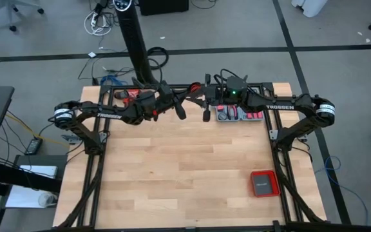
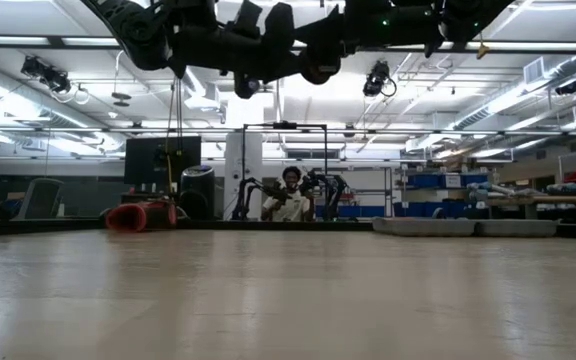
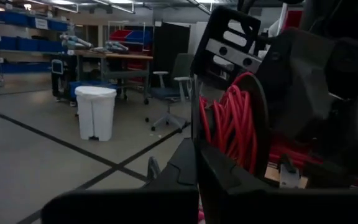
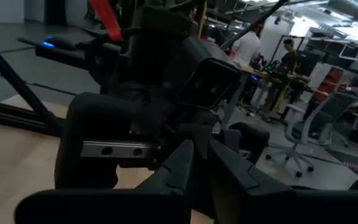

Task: Coil cords
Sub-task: Coil the red wire on the black spool

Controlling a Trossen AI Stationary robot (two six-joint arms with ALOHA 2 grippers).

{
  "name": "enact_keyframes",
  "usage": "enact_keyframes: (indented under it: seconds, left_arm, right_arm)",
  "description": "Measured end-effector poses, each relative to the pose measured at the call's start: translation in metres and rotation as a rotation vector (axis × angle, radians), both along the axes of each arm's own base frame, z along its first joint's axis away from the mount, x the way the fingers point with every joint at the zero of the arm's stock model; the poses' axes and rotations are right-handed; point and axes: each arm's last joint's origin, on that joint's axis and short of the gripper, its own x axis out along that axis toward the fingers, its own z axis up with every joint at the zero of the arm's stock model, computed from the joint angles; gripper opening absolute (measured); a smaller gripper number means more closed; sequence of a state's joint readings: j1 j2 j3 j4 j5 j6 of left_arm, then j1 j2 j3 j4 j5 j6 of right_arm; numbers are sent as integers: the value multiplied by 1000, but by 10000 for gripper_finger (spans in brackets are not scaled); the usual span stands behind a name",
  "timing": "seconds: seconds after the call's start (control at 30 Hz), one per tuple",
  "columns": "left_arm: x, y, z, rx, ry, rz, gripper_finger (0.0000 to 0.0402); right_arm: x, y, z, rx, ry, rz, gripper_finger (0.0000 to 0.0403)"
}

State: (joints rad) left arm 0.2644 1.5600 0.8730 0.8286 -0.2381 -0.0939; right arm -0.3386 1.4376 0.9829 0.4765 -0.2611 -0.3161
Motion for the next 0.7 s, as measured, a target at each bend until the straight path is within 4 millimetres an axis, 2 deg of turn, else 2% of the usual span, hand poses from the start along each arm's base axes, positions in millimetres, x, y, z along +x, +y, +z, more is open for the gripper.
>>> enact_keyframes:
  seconds: [0.27,0.5,0.63,0.7]
  left_arm:
    - [0,-1,2,6,-12,41,0]
    - [-1,1,0,-1,-1,86,0]
    - [-1,1,-2,0,31,98,0]
    - [-1,1,-3,11,51,111,0]
  right_arm:
    - [0,3,-5,18,52,105,47]
    - [-2,-2,-13,14,128,84,47]
    - [-4,-3,-16,14,151,177,47]
    - [-5,-6,-17,23,163,166,47]
